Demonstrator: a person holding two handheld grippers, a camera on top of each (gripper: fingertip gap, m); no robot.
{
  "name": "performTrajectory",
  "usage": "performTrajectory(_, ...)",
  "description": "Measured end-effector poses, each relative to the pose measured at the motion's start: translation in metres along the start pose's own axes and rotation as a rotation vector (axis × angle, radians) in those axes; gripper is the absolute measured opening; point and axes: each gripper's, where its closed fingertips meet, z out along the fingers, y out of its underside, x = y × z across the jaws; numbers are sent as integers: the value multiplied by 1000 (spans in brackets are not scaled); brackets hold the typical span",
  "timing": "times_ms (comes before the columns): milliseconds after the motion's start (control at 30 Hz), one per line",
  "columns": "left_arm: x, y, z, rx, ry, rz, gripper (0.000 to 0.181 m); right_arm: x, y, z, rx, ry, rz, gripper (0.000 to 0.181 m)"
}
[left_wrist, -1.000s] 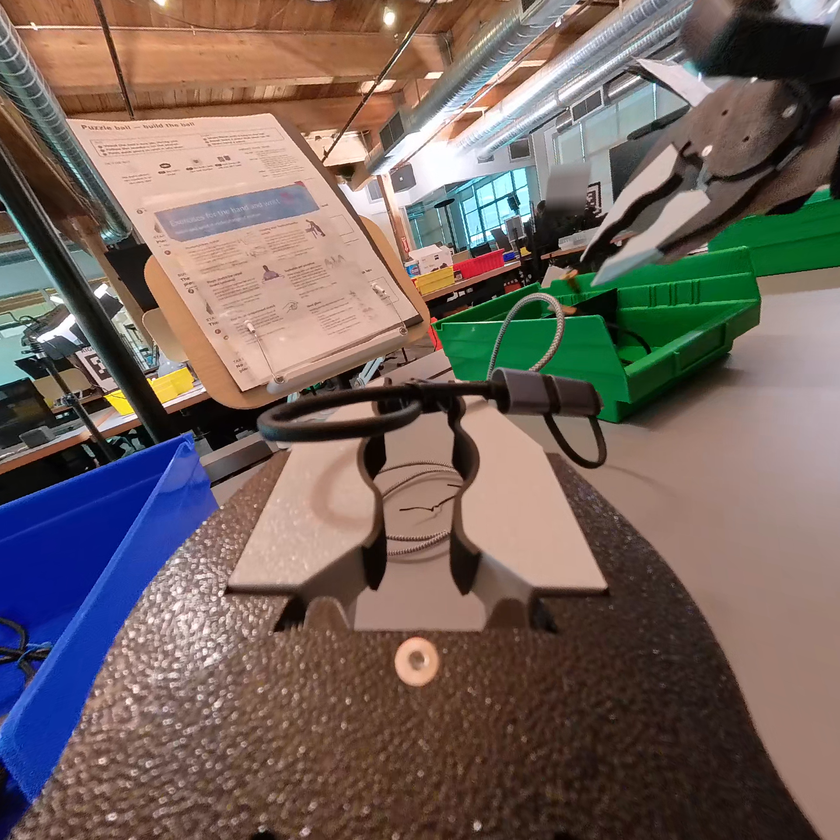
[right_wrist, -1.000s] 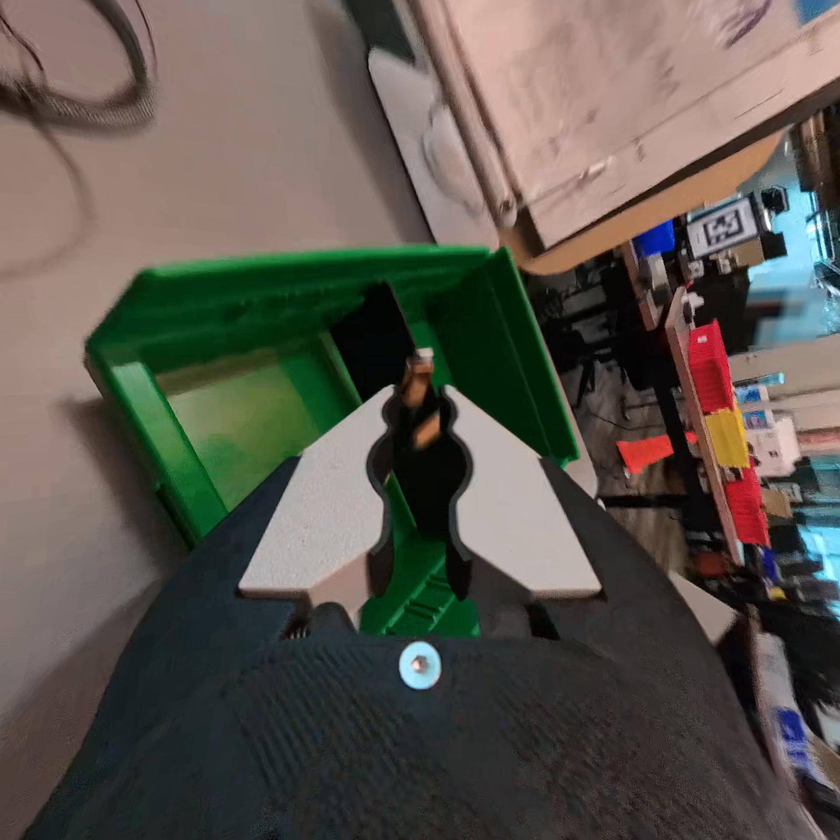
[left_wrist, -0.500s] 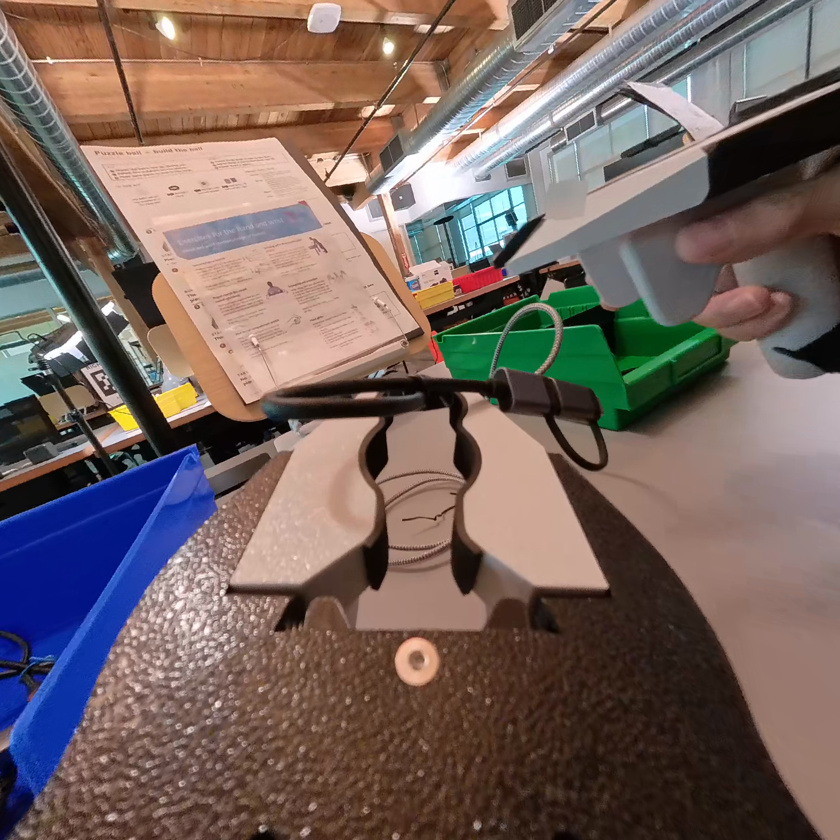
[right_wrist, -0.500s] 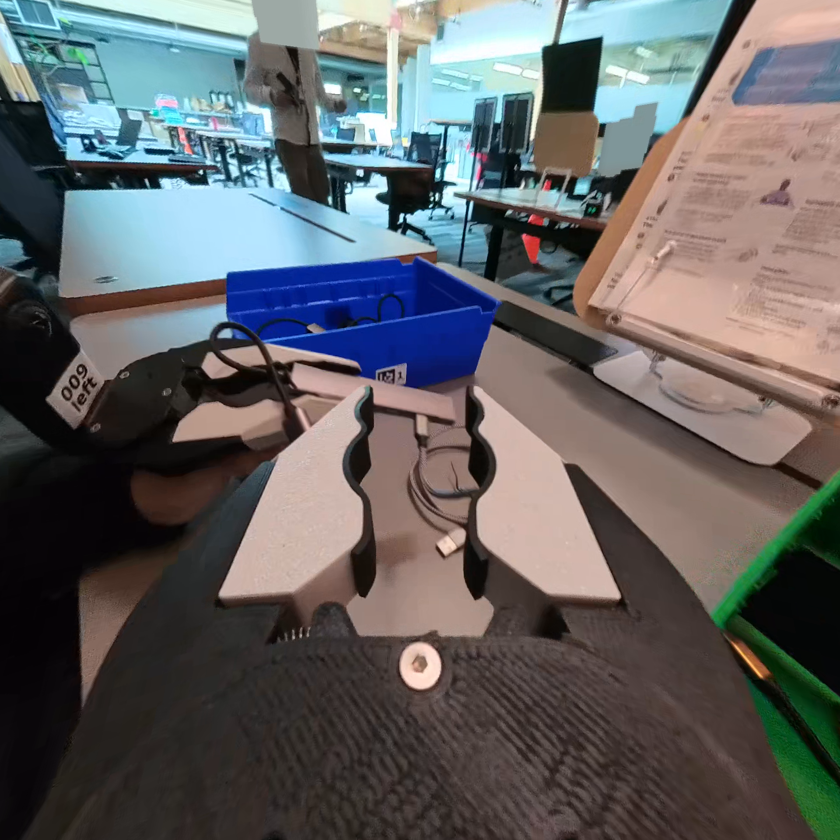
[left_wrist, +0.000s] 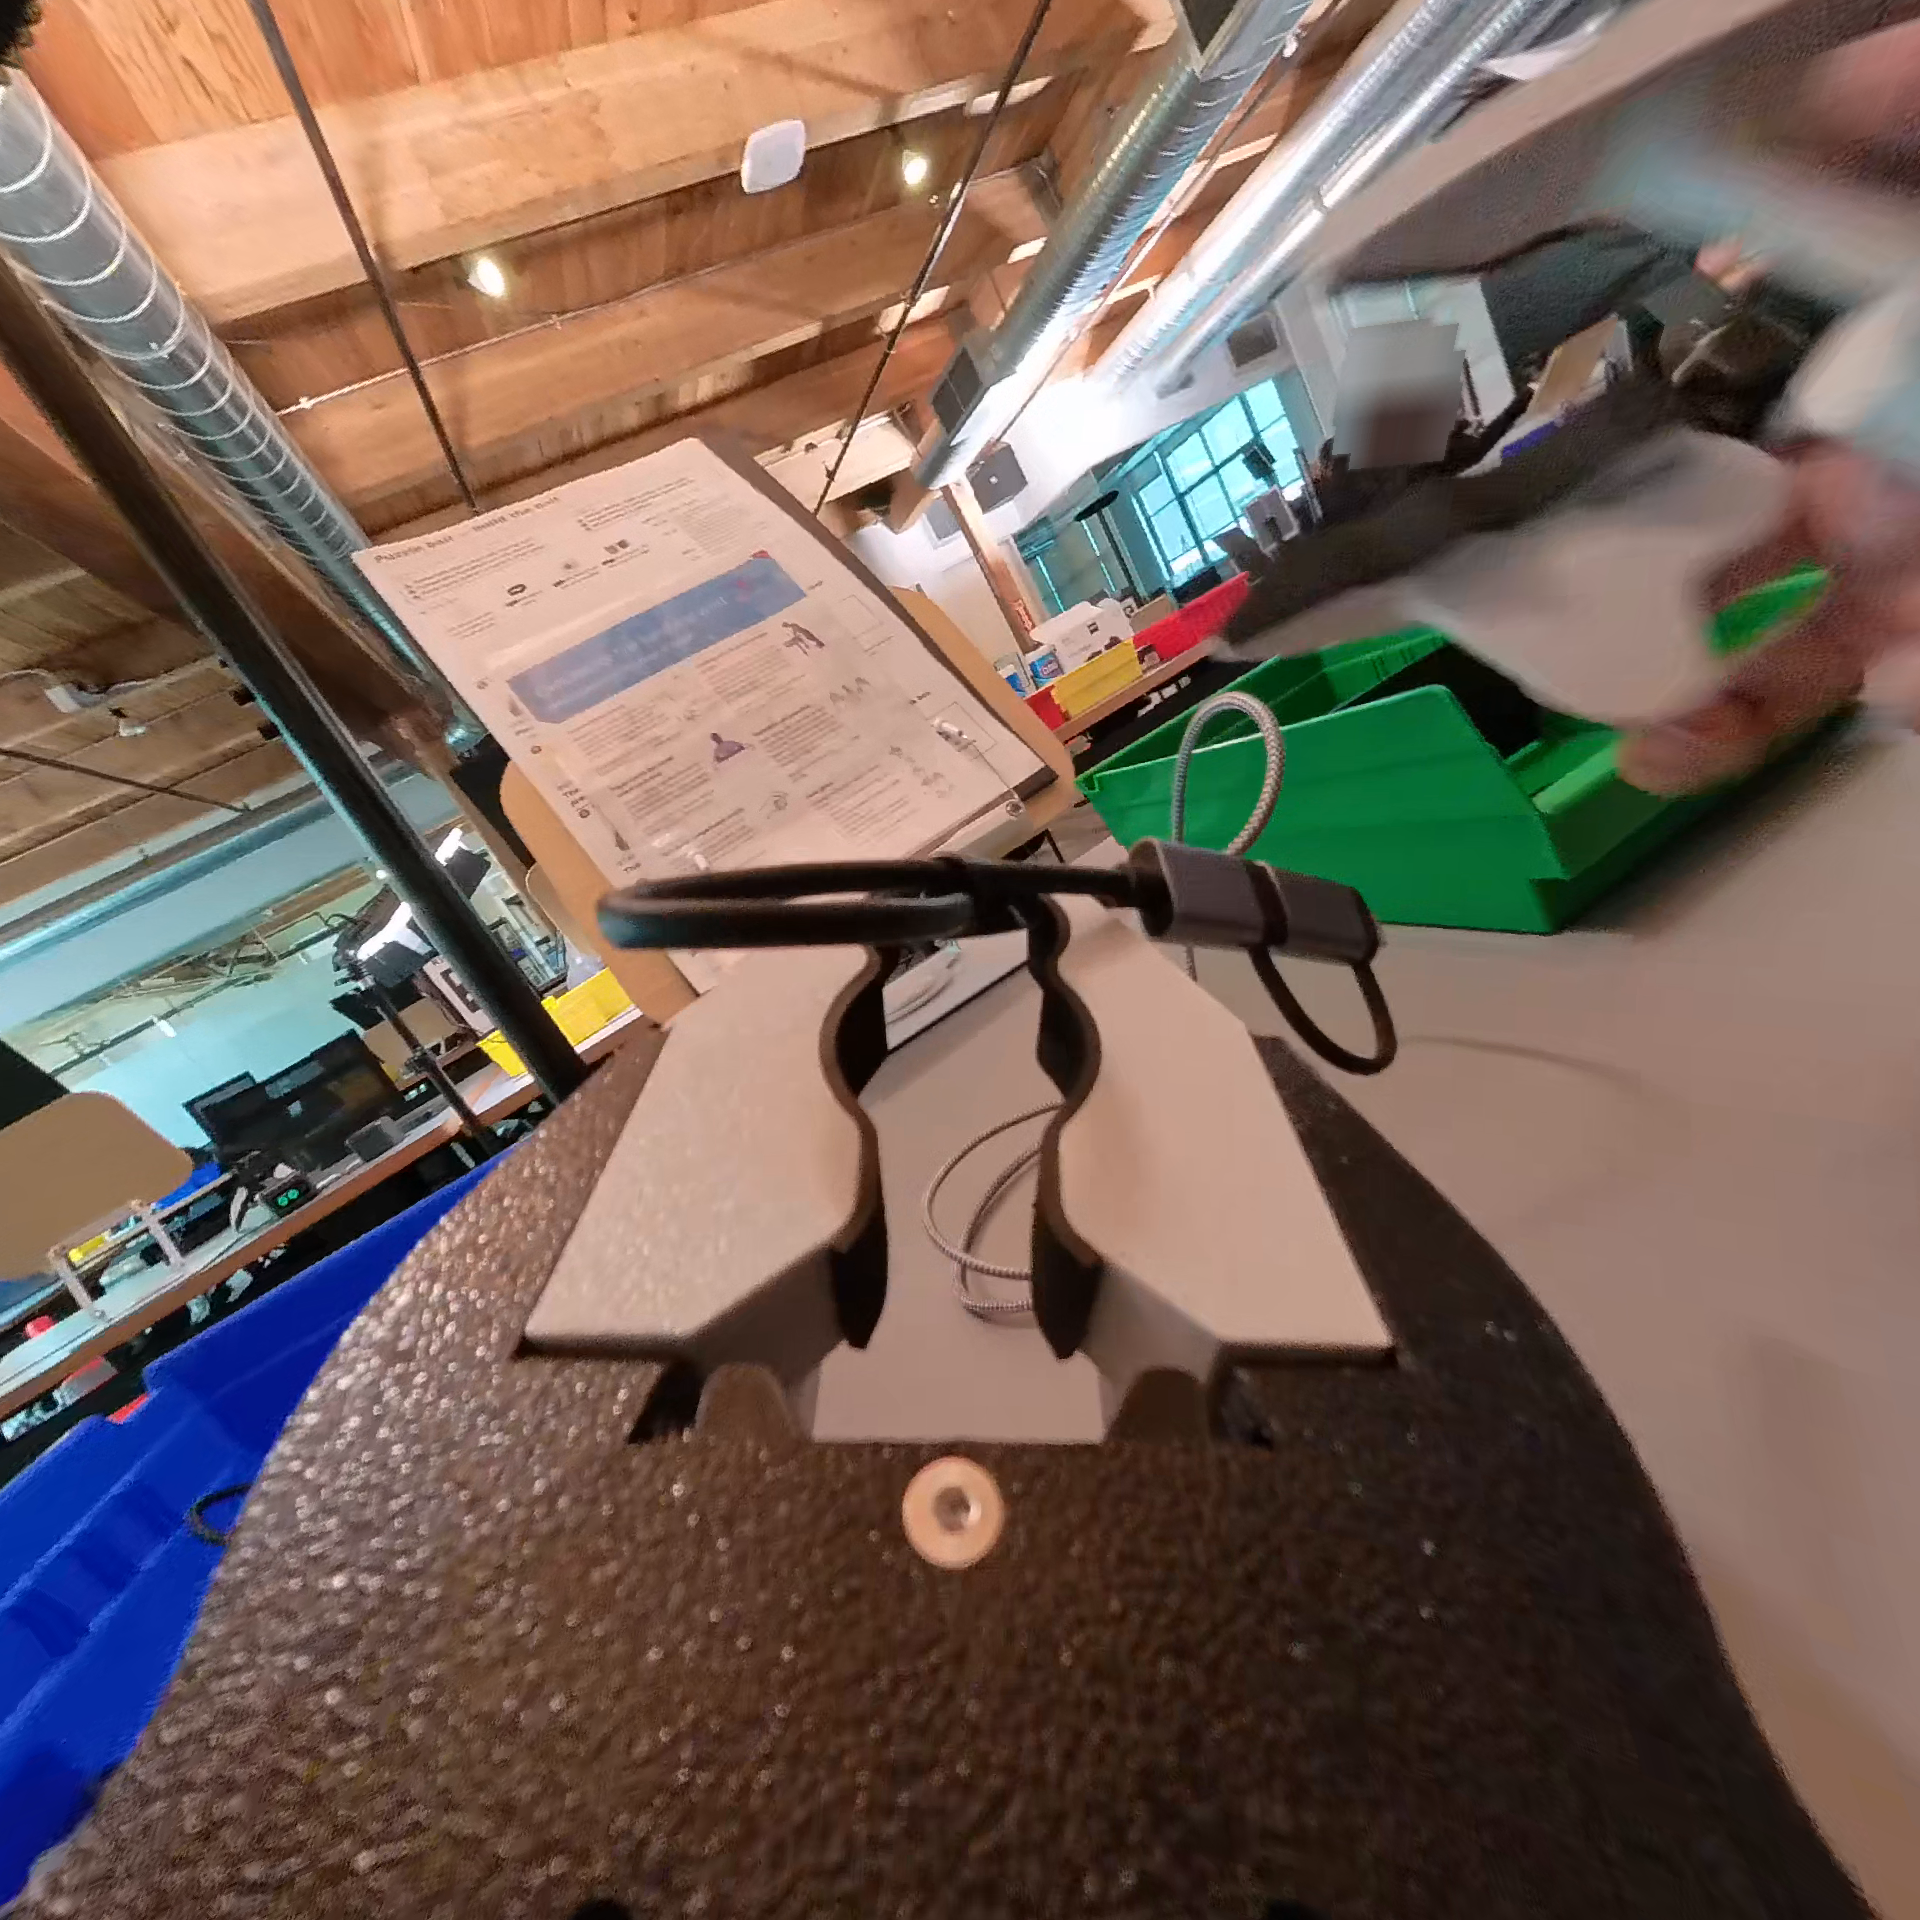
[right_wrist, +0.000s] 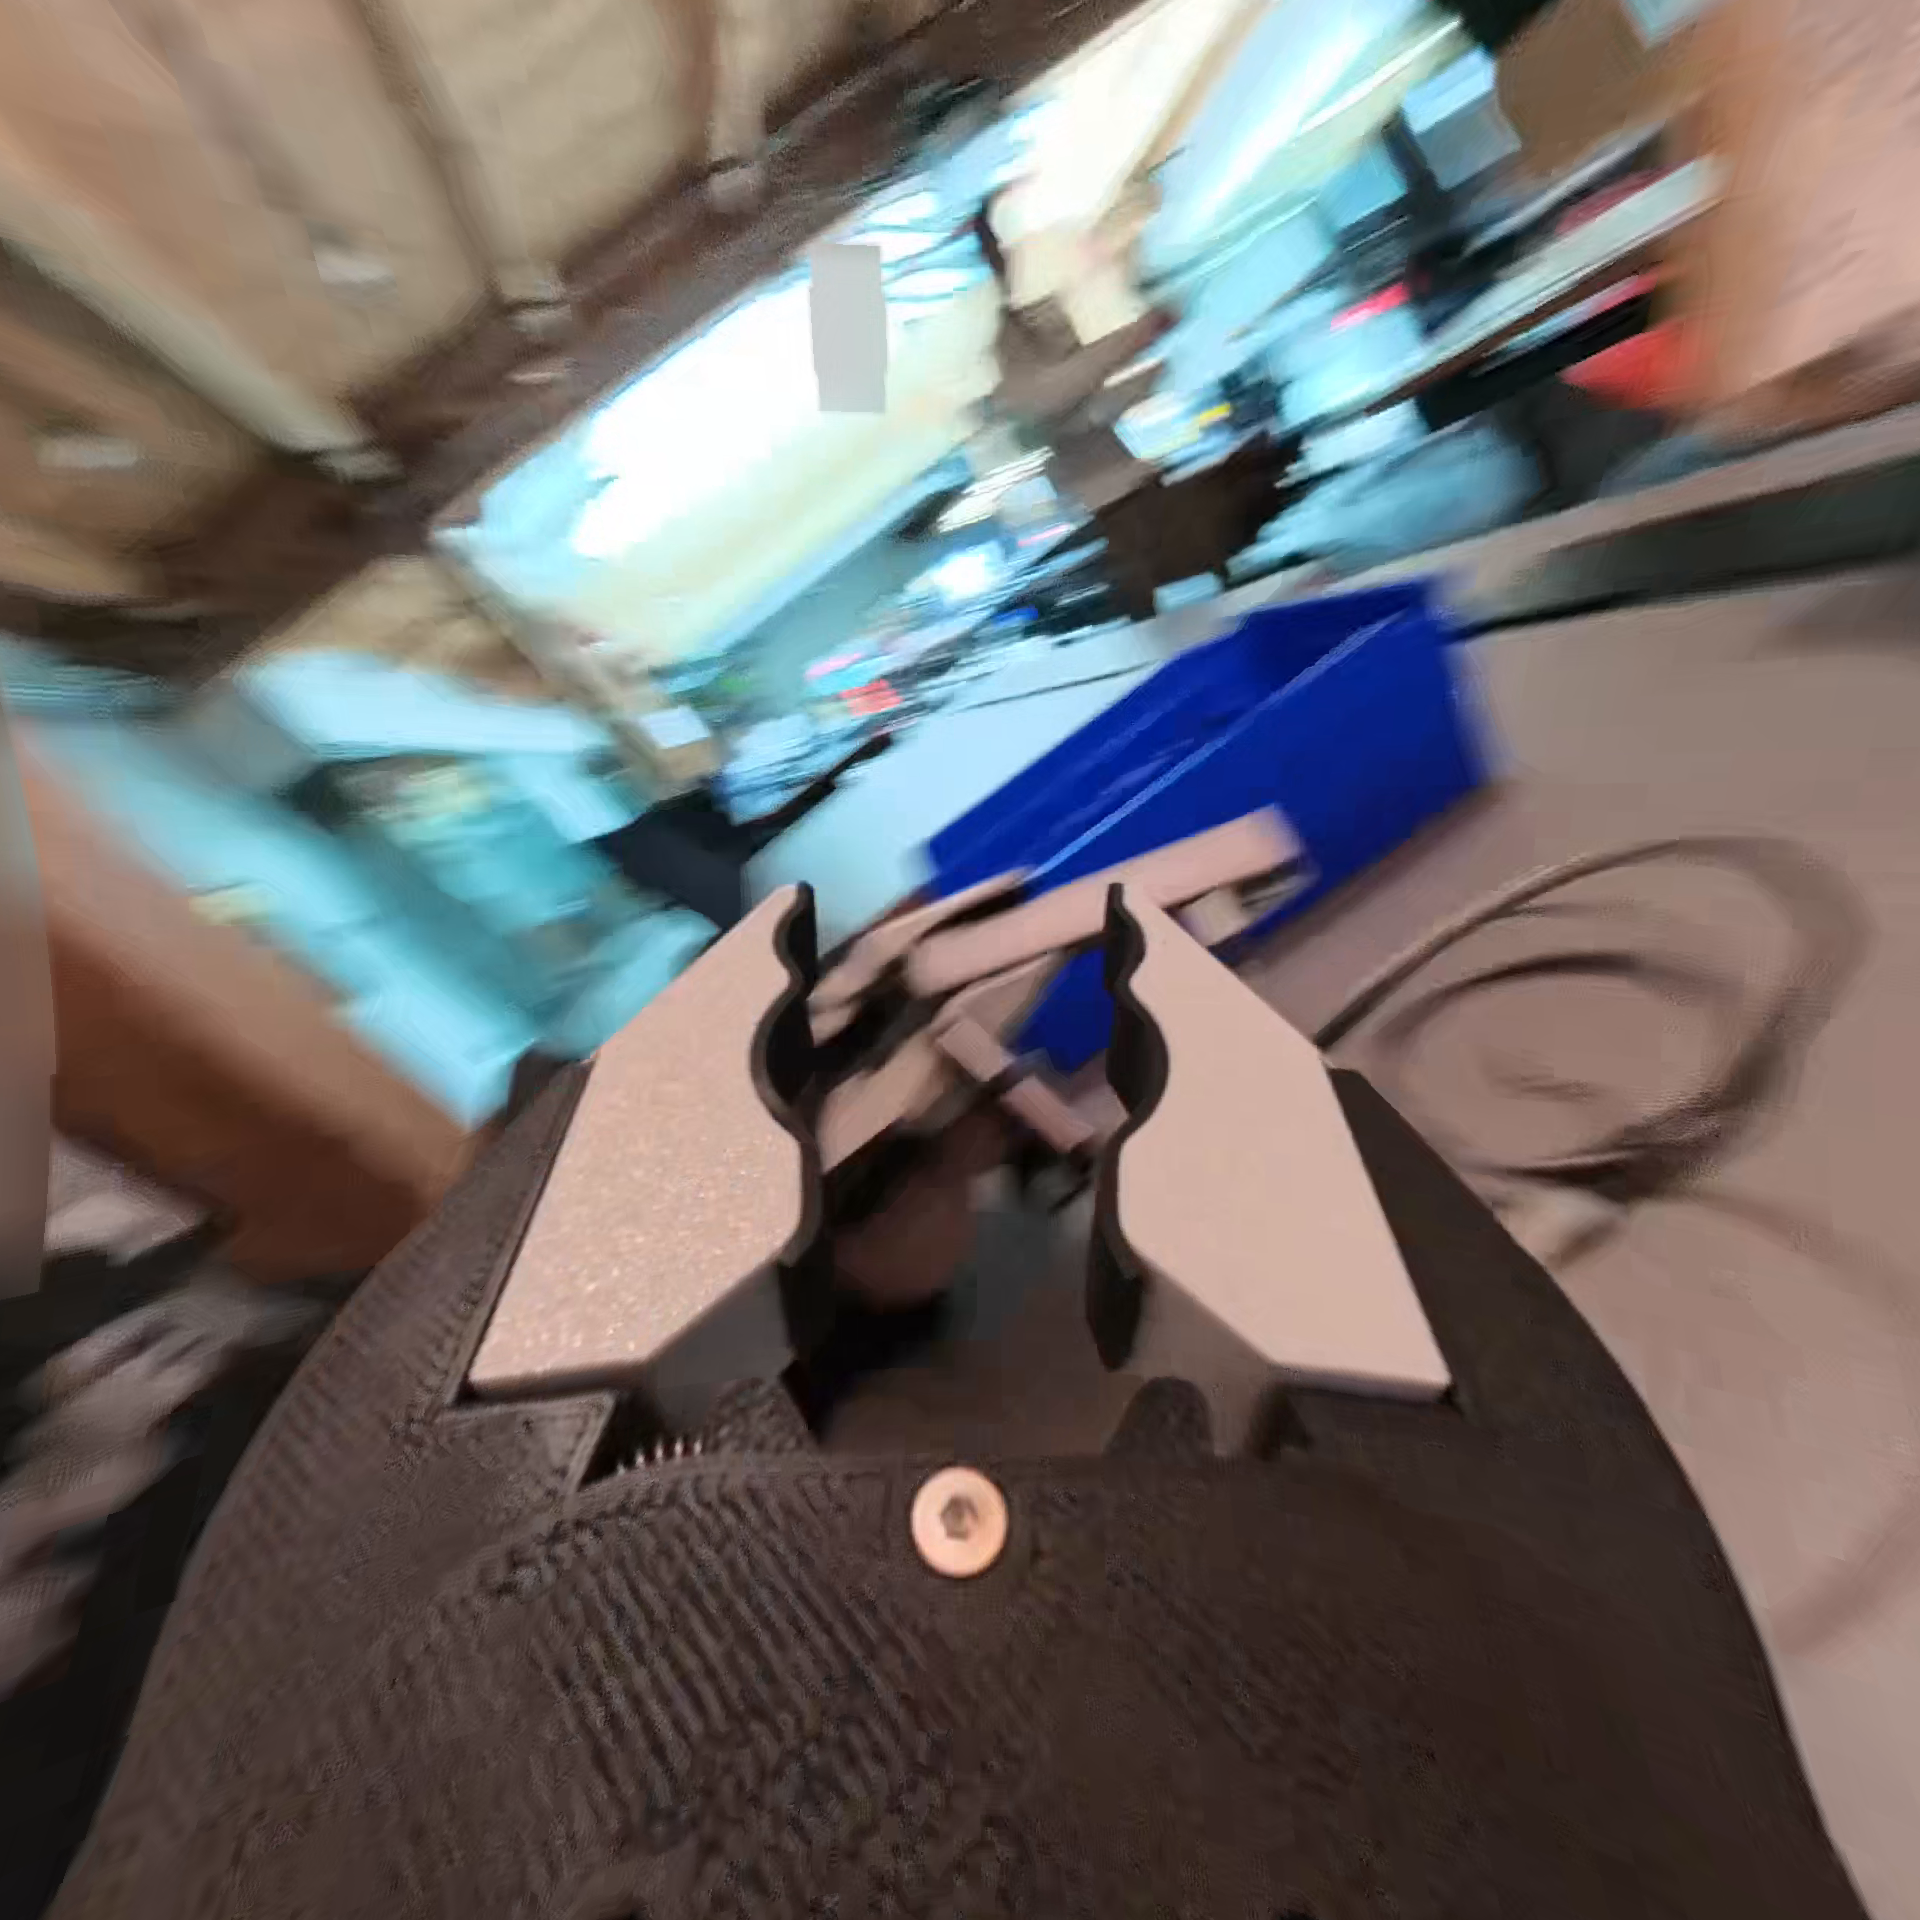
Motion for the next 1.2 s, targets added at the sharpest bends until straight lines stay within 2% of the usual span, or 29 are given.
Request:
performTrajectory(33,-3,0,0,3,-16,-14,22,-19,18,-7,-57,-173,69,54)
performTrajectory(67,-7,-1,-1,11,-29,-29,22,-27,32,-16,-98,-276,151,54)
performTrajectory(100,-9,-2,-2,21,-38,-51,22,-23,41,-23,-109,-290,217,51)
performTrajectory(167,-16,-7,-6,58,-59,-111,22,10,53,-29,-81,-145,247,56)
performTrajectory(233,-18,-15,-8,111,-47,-171,22,52,48,-30,54,54,332,64)
performTrajectory(267,-18,-20,-9,140,-35,-208,21,57,44,-28,117,55,366,71)
performTrajectory(333,-14,-35,-12,207,16,-244,22,63,44,-16,150,45,443,72)
performTrajectory(467,-21,-56,-18,279,51,-280,22,37,44,11,172,-196,637,72)
performTrajectory(567,-32,-65,-21,299,104,-357,22,19,42,15,209,-365,754,67)
performTrajectory(633,-49,-72,-24,326,78,-437,22,11,47,17,194,-412,781,64)
performTrajectory(700,-65,-85,-32,388,82,-526,22,11,47,11,203,-424,793,52)
performTrajectory(800,-57,-105,-39,461,250,-565,21,24,53,11,236,-324,804,48)
performTrajectory(967,-15,-104,-40,447,470,-477,21,-15,51,28,195,-459,809,53)
performTrajectory(1067,-4,-102,-44,455,559,-464,22,-29,50,27,181,-496,757,26)
performTrajectory(1200,8,-93,-54,435,689,-420,22,-25,42,19,235,-493,765,8)
